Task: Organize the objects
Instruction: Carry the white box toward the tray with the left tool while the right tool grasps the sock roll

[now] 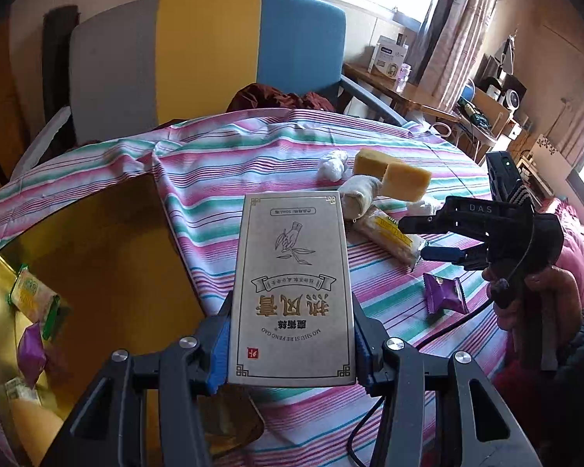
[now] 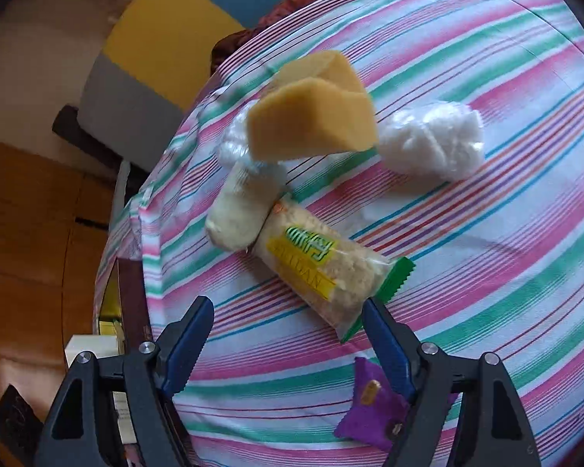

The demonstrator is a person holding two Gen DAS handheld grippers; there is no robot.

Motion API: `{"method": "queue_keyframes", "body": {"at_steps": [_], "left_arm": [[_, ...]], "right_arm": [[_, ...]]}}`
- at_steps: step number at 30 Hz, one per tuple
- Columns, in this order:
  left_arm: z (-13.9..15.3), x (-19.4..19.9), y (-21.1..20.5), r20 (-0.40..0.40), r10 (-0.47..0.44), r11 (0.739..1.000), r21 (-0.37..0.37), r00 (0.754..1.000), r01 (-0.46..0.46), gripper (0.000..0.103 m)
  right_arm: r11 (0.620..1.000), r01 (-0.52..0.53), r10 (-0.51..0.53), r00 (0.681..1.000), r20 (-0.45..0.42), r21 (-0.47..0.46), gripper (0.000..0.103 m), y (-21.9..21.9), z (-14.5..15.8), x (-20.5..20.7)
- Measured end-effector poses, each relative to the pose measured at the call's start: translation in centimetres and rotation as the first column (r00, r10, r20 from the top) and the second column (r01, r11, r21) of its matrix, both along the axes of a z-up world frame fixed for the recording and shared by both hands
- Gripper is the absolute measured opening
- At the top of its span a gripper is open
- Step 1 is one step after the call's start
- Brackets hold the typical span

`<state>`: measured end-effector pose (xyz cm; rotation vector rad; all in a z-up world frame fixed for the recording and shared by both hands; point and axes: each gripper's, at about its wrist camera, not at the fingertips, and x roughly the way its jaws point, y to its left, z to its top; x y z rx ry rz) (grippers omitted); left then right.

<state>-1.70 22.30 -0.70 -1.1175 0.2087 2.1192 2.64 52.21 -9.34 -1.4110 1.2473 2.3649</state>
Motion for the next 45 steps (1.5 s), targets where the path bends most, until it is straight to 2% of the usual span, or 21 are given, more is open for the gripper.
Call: {"method": "queue_keyframes", "body": {"at_steps": [6, 9, 11, 15, 18, 22, 24, 26, 31, 33, 36, 39, 42, 43, 44, 45], "left_arm": [[1.5, 0.6, -2.3, -0.047, 0.022, 0.999, 0.037, 0.999, -0.021, 0.051], [1.8, 0.7, -3.2, -0.062, 0.016, 0.999, 0.045, 0.998, -0.013, 0.051], [1.7, 0.7, -3.7, -0.054, 0.009, 0.999, 0.054, 0.999, -0.006, 0.051], [1.1, 0.8, -4.8, -0.038, 0.009, 0.998, 0.065, 0.999, -0.007, 0.051], [0.7, 0.8, -5.5, -0.023, 0.015, 0.997, 0.079, 1.0, -0.013, 0.051], [0.6, 0.8, -6.0, -0.01, 0.022, 0.996, 0.091, 1.0, -0.021, 0.051], [0.6, 0.9, -6.4, -0.007, 0.026, 0.995, 0.097, 1.0, -0.025, 0.051], [0.6, 1.0, -6.7, -0.009, 0.03, 0.995, 0.1, 0.999, -0.029, 0.051], [0.4, 0.9, -7.6, -0.002, 0.049, 0.993, 0.104, 0.999, -0.048, 0.051], [0.3, 0.8, -8.1, 0.004, 0.055, 0.992, 0.111, 0.998, -0.055, 0.051], [0.6, 0.7, -9.1, -0.001, 0.068, 0.99, 0.121, 0.998, -0.067, 0.051], [1.0, 0.7, -10.0, -0.011, 0.081, 0.989, 0.126, 0.997, -0.079, 0.051], [1.1, 0.5, -11.0, -0.017, 0.101, 0.986, 0.131, 0.995, -0.098, 0.051], [1.1, 0.4, -11.4, -0.014, 0.111, 0.985, 0.131, 0.994, -0.108, 0.051], [0.9, 0.2, -11.7, -0.008, 0.12, 0.984, 0.132, 0.993, -0.118, 0.051], [0.8, 0.0, -12.1, -0.001, 0.131, 0.983, 0.132, 0.991, -0.129, 0.051]], "right_arm": [[0.993, 0.018, -0.018, 1.0, 0.0, 0.119, 0.079, -0.3, 1.1, 0.0], [0.986, -0.027, 0.016, 0.998, 0.069, 0.166, 0.079, -1.0, 1.1, -0.3], [0.972, -0.106, 0.083, 0.99, 0.113, 0.21, 0.079, -2.0, 1.4, -0.4], [0.883, -0.304, 0.223, 0.942, 0.251, 0.358, 0.079, -4.0, 2.1, 0.2], [0.809, -0.424, 0.305, 0.895, 0.327, 0.407, 0.079, -5.1, 2.3, 1.1], [0.717, -0.532, 0.355, 0.835, 0.42, 0.451, 0.079, -6.2, 1.9, 2.4], [0.692, -0.549, 0.353, 0.824, 0.444, 0.468, 0.079, -6.4, 1.8, 2.5], [0.711, -0.516, 0.347, 0.848, 0.401, 0.477, 0.079, -6.4, 2.6, 2.3], [0.822, -0.361, 0.297, 0.932, 0.209, 0.441, 0.079, -6.0, 4.7, -0.6], [0.868, -0.285, 0.24, 0.958, 0.158, 0.407, 0.079, -5.9, 4.0, -3.2], [0.913, -0.132, 0.095, 0.989, 0.113, 0.385, 0.079, -4.7, 3.1, -6.7], [0.924, -0.031, -0.013, 0.994, 0.11, 0.382, 0.079, -3.2, 1.9, -9.3], [0.913, -0.014, -0.052, 0.987, 0.151, 0.407, 0.078, -2.8, 0.4, -11.6], [0.914, -0.021, -0.048, 0.986, 0.159, 0.406, 0.073, -2.8, -0.1, -12.1], [0.904, -0.04, -0.036, 0.985, 0.17, 0.426, 0.052, -3.0, -0.3, -12.5], [0.892, -0.06, -0.02, 0.985, 0.173, 0.447, 0.052, -3.4, -0.3, -12.7]]}}
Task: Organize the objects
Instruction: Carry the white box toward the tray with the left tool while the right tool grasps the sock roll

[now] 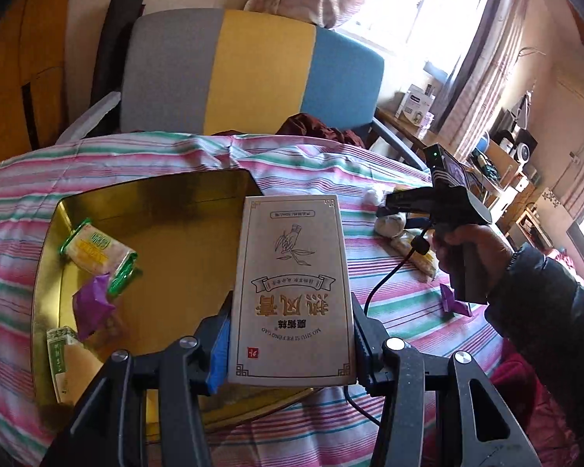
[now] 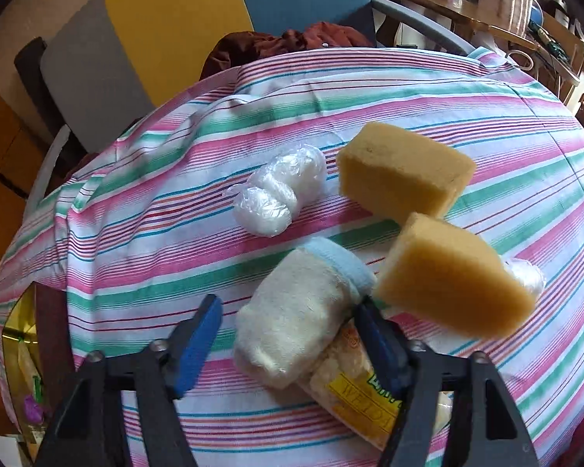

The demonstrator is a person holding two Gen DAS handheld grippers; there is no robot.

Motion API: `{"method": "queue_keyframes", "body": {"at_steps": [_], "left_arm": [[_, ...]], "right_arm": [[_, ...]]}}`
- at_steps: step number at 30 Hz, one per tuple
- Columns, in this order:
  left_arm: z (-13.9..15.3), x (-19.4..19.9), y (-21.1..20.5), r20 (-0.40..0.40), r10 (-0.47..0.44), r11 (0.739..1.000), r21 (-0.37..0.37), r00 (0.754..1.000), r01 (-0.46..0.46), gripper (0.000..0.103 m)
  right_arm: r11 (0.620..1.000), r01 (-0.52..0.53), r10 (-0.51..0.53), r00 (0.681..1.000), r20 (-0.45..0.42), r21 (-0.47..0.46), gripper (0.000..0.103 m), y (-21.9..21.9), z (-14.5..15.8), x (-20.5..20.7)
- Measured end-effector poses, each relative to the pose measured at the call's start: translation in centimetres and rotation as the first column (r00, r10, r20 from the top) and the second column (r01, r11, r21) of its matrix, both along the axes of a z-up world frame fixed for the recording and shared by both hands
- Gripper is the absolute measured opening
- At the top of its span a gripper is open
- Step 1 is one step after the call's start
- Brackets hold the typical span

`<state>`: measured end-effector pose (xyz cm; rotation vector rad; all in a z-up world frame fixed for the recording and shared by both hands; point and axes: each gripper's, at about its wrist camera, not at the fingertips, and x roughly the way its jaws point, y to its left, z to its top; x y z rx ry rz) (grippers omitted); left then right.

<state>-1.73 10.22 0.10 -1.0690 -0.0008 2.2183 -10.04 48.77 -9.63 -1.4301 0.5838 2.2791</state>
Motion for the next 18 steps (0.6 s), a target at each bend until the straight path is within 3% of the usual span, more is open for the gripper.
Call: {"method": "queue_keyframes", "body": {"at_steps": [6, 11, 18], "left_arm": [[-0.7, -1.4, -2.8, 0.039, 0.078, 0.997, 0.023, 0.996, -0.079, 0.051], [-0.5, -2.6, -7.1, 0.07, 0.194, 0.979, 0.046, 0.978, -0.198, 0.051], [0.3, -4.3, -15.1, 0.089, 0.417, 0.905, 0.051, 0.904, -0.422, 0.051]], "right_arm": [[0.984, -0.156, 0.16, 0.986, -0.036, 0.087, 0.05, -3.3, 1.8, 2.2], [0.95, -0.306, 0.31, 0.947, -0.081, 0.054, 0.05, -6.8, 2.3, 5.6], [0.92, -0.384, 0.39, 0.916, -0.098, 0.074, 0.05, -9.0, 1.3, 7.3]]}}
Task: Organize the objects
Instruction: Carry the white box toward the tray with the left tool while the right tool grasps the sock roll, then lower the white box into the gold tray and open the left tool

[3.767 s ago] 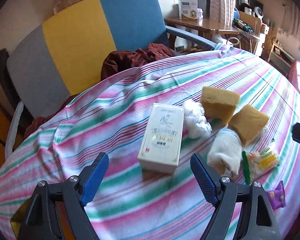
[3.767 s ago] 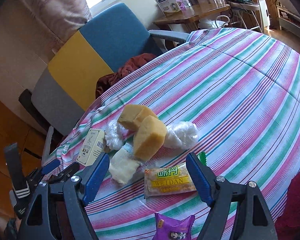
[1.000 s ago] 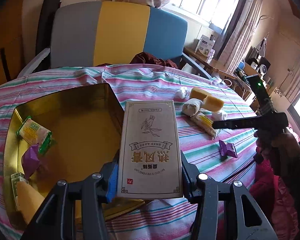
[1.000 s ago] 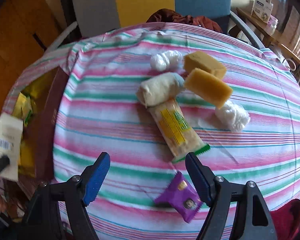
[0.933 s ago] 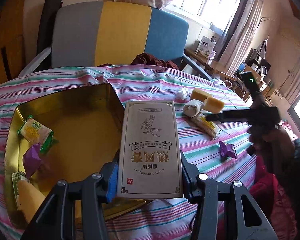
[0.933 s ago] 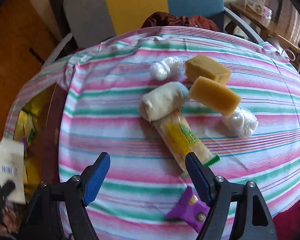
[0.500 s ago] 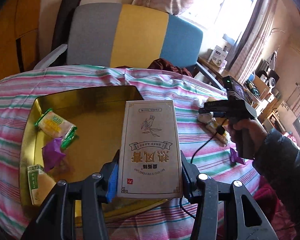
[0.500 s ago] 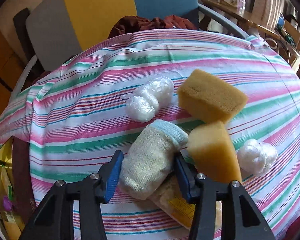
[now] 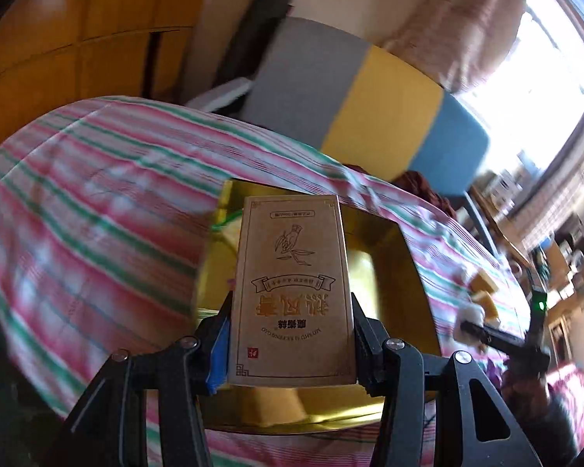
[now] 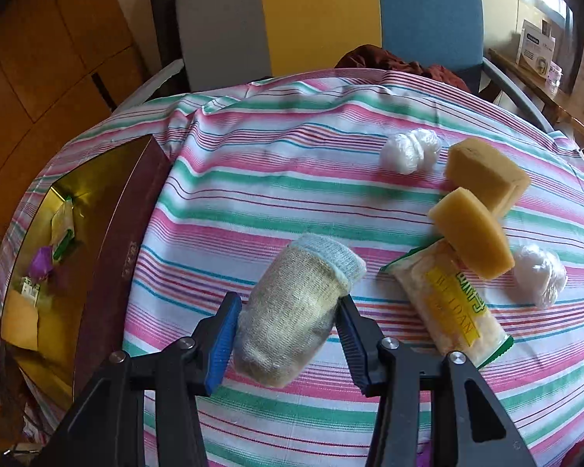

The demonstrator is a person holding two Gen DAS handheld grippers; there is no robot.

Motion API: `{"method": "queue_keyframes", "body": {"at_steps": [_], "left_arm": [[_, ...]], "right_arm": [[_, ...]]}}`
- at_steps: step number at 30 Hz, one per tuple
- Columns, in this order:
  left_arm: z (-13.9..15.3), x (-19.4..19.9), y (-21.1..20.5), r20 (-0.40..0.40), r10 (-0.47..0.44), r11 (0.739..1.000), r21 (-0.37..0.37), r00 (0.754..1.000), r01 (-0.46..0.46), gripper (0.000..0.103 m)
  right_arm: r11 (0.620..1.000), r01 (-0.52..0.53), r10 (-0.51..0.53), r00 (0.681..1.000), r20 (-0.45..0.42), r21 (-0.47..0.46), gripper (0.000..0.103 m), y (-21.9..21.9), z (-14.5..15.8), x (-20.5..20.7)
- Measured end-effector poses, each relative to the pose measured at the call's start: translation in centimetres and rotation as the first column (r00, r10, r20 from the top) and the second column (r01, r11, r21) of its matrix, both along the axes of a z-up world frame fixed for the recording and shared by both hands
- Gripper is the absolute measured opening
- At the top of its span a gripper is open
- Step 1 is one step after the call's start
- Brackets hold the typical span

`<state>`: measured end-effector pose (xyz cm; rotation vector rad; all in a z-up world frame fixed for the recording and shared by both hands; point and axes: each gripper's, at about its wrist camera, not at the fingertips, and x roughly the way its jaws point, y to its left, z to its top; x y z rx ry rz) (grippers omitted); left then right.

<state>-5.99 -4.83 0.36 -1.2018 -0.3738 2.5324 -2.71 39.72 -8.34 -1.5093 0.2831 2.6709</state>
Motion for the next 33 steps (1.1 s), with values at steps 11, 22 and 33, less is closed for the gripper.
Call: {"method": "queue_keyframes", "body": {"at_steps": [11, 22, 33], "left_arm": [[-1.0, -3.5, 2.7, 0.098, -0.005, 0.998, 0.055, 0.995, 0.0, 0.051], [-4.0, -10.2, 11.9, 0.167, -0.072, 0.996, -0.031, 0.983, 0.079, 0.051], [-9.0, -15.0, 12.8, 0.179, 0.06, 0.955, -0.298, 0.982, -0.004, 0.053]], "right_arm": [[0.996, -0.07, 0.073, 0.996, -0.055, 0.064, 0.05, -2.1, 1.4, 0.3], [0.994, -0.079, 0.084, 0.994, -0.063, 0.074, 0.05, -2.2, 1.5, 0.2], [0.992, -0.092, 0.096, 0.994, -0.047, 0.088, 0.05, -2.4, 1.0, -0.1]]}}
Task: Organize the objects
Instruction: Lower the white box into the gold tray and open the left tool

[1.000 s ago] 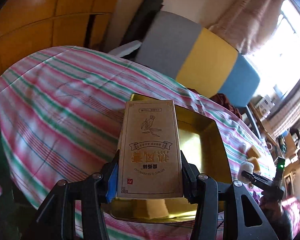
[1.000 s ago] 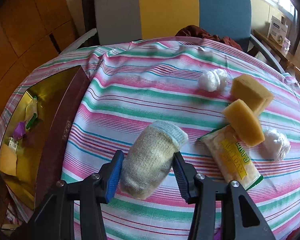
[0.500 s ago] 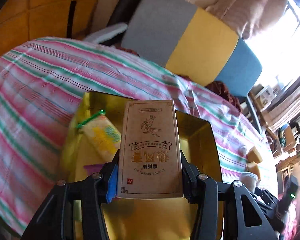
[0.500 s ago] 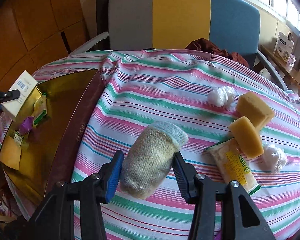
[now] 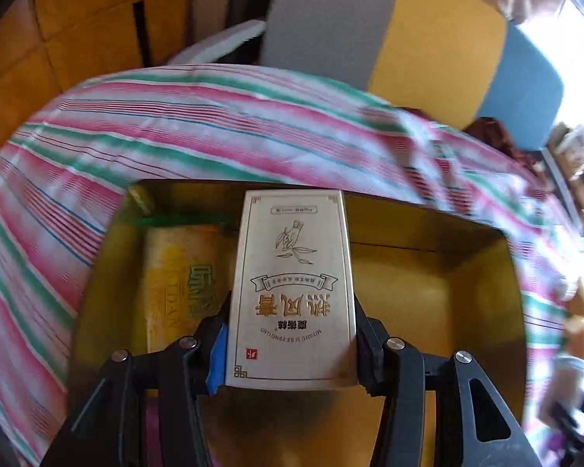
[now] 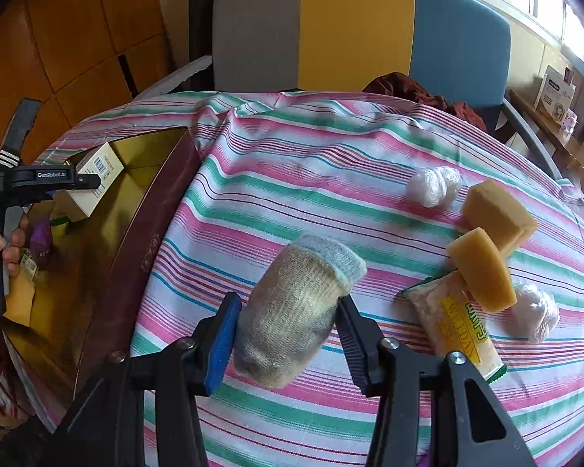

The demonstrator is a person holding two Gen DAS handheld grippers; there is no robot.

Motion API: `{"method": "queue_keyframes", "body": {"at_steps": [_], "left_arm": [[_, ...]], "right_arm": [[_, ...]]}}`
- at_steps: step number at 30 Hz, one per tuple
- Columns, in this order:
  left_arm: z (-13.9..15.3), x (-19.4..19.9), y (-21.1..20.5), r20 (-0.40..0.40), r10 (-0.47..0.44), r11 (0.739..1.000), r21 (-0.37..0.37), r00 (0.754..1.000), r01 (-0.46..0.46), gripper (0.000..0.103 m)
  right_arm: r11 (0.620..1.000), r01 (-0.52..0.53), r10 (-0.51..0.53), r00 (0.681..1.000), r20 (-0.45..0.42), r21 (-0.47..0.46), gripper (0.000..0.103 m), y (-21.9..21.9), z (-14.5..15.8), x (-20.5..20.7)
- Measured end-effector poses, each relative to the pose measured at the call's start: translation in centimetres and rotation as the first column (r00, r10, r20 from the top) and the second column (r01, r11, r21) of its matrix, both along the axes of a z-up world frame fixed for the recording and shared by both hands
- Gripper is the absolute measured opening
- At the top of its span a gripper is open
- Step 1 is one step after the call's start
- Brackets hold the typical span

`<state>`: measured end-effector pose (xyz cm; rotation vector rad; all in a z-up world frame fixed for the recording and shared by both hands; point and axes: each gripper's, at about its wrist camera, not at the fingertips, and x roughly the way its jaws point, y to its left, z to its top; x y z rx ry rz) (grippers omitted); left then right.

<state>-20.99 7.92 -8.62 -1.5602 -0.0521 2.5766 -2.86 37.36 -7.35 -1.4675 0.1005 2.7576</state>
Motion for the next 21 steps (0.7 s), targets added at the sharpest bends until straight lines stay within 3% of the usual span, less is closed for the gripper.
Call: {"method": "queue_keyframes", "body": {"at_steps": [2, 5, 8, 14, 21], "left_arm": [[-0.9, -0.2, -0.9, 0.033, 0.019, 1.0, 0.015, 0.999, -0.019, 0.053], [-0.7, 0.3, -1.7, 0.016, 0.01, 1.0, 0.028, 1.0, -0.011, 0.055], [0.1, 1.0, -1.9, 0.004, -0.005, 0.998, 0.062, 1.0, 0.005, 0.063], [2.7, 2.8, -1.7, -0.077, -0.045, 0.996, 0.075, 0.996, 0.051, 0.066], [6.4, 8.4, -3.2, -0.215, -0.098, 0.994, 0.025, 0.972, 0.106, 0.068]], "right_arm": [[1.0, 0.0, 0.0, 1.0, 0.001, 0.0, 0.05, 0.0, -0.1, 0.0], [1.0, 0.001, -0.001, 1.0, 0.006, 0.001, 0.05, 0.1, -0.2, -0.1], [1.0, 0.003, -0.003, 1.0, 0.013, 0.003, 0.05, 0.1, -0.4, -0.2], [1.0, 0.015, -0.016, 1.0, 0.021, 0.012, 0.05, 0.2, -0.7, -0.2], [1.0, 0.025, -0.025, 1.0, 0.002, 0.009, 0.05, 0.4, -0.2, -0.1]]}}
